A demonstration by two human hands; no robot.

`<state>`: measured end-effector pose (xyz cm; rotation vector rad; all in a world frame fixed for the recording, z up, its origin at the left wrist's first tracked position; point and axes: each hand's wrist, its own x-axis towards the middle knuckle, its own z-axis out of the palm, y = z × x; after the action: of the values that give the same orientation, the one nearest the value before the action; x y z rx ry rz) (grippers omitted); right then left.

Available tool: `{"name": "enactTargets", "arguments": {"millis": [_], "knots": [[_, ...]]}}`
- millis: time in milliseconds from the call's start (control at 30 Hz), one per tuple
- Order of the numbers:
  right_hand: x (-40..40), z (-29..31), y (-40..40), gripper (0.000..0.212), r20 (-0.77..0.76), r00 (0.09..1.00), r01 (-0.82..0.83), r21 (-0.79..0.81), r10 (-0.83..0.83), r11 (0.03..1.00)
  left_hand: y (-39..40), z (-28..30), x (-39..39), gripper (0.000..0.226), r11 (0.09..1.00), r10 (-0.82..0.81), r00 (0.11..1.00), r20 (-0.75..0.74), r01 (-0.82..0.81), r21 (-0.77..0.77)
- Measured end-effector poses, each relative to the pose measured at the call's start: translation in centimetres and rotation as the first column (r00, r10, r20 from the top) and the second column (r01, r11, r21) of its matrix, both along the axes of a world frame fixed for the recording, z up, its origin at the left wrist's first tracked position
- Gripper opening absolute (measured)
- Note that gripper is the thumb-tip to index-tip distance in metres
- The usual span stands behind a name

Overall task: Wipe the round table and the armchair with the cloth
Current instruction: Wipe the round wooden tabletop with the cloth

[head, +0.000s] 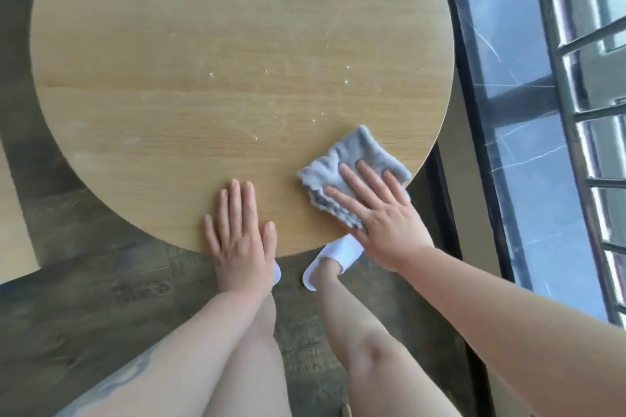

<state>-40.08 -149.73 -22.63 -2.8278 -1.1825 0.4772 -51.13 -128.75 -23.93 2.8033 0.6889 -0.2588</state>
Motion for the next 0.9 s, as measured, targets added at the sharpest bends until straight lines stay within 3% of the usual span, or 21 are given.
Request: {"name": "enactTargets", "arguments": {"millis": [67,100,133,200,267,300,333,367,400,433,467,533,567,600,633,667,733,767,800,833,900], "knots": [[0.5,0.5,2.2,0.067,0.004,0.958,0.288,-0.01,-0.288,0.957,-0.1,0.0,0.7,0.064,0.996,0.086,0.996,0.012,-0.086,-0.011],[-0.4,0.5,4.1,0.066,-0.011,0.937,0.348,-0.009,-0.348,0.937,-0.3,0.0,1.3,0.065,0.992,0.126,0.992,0.017,-0.126,-0.009],[-2.1,0.7,5.4,0.066,-0.058,0.952,0.303,0.012,-0.302,0.953,-0.4,0.0,1.8,0.068,0.988,0.157,0.987,0.014,-0.157,-0.006],[-4.4,0.8,4.5,0.062,-0.114,0.992,-0.05,0.065,0.057,0.997,-0.6,0.0,2.3,0.074,0.984,0.175,0.984,-0.008,-0.175,-0.002],[-2.4,0.4,0.4,0.065,-0.057,0.961,-0.268,0.054,0.27,0.962,-0.5,-0.1,2.4,0.07,0.989,0.151,0.989,-0.004,-0.151,-0.002],[-1.1,0.1,-1.0,0.068,-0.015,0.978,-0.206,0.033,0.207,0.978,-0.4,-0.2,2.4,0.066,0.988,0.154,0.988,0.002,-0.154,-0.008],[0.0,0.0,-1.4,0.071,-0.013,1.0,-0.006,0.022,0.006,1.0,-0.5,-0.2,2.5,0.065,0.985,0.171,0.985,0.003,-0.171,-0.013],[0.5,0.3,-0.7,0.074,-0.021,0.961,0.275,0.012,-0.274,0.961,-0.8,-0.2,2.6,0.065,0.981,0.194,0.981,0.001,-0.194,-0.017],[0.1,0.5,1.4,0.079,-0.017,0.857,0.515,0.007,-0.515,0.857,-1.2,-0.2,2.9,0.066,0.976,0.219,0.976,0.001,-0.218,-0.021],[-0.9,0.7,3.8,0.083,-0.013,0.796,0.605,0.008,-0.605,0.796,-1.6,-0.1,3.2,0.067,0.97,0.244,0.97,0.004,-0.244,-0.022],[-2.2,1.0,5.6,0.086,-0.043,0.836,0.548,0.013,-0.547,0.836,-1.9,0.1,3.5,0.069,0.962,0.271,0.963,0.004,-0.27,-0.026],[-4.6,1.2,5.8,0.081,-0.098,0.99,0.111,0.061,-0.105,0.992,-2.1,0.1,3.8,0.075,0.956,0.291,0.957,-0.009,-0.291,-0.04],[-4.2,1.2,3.9,0.075,-0.079,0.993,-0.079,0.05,0.083,0.996,-2.0,0.2,3.7,0.077,0.958,0.281,0.96,-0.022,-0.282,-0.048],[-3.0,1.1,2.0,0.074,-0.055,0.988,-0.144,0.013,0.144,0.99,-2.0,0.2,3.6,0.077,0.962,0.268,0.963,-0.027,-0.269,-0.051],[-1.6,1.0,0.7,0.076,-0.038,0.996,-0.075,-0.017,0.075,0.997,-2.0,0.1,3.6,0.075,0.962,0.268,0.963,-0.021,-0.269,-0.044],[-0.4,0.8,0.5,0.077,-0.013,0.994,0.107,-0.036,-0.108,0.994,-2.1,0.1,3.7,0.072,0.958,0.284,0.959,-0.013,-0.284,-0.031],[0.7,1.0,3.7,0.078,0.015,0.842,0.539,-0.044,-0.539,0.841,-2.5,-0.1,4.0,0.07,0.947,0.32,0.947,-0.022,-0.321,-0.012],[0.3,0.9,5.8,0.077,0.026,0.793,0.609,-0.03,-0.608,0.793,-2.7,-0.1,4.3,0.07,0.943,0.334,0.942,-0.027,-0.334,-0.009],[-0.6,0.8,7.1,0.078,0.016,0.827,0.562,-0.019,-0.561,0.827,-2.9,-0.2,4.4,0.071,0.937,0.35,0.936,-0.03,-0.35,-0.009],[-1.8,0.5,7.3,0.08,-0.01,0.914,0.405,-0.003,-0.405,0.914,-2.9,-0.3,4.6,0.071,0.934,0.357,0.934,-0.028,-0.358,-0.009],[-2.2,0.7,4.3,0.092,-0.087,0.996,-0.031,0.009,0.031,0.999,-2.9,-0.3,4.4,0.074,0.946,0.325,0.945,-0.026,-0.326,0.0]]}}
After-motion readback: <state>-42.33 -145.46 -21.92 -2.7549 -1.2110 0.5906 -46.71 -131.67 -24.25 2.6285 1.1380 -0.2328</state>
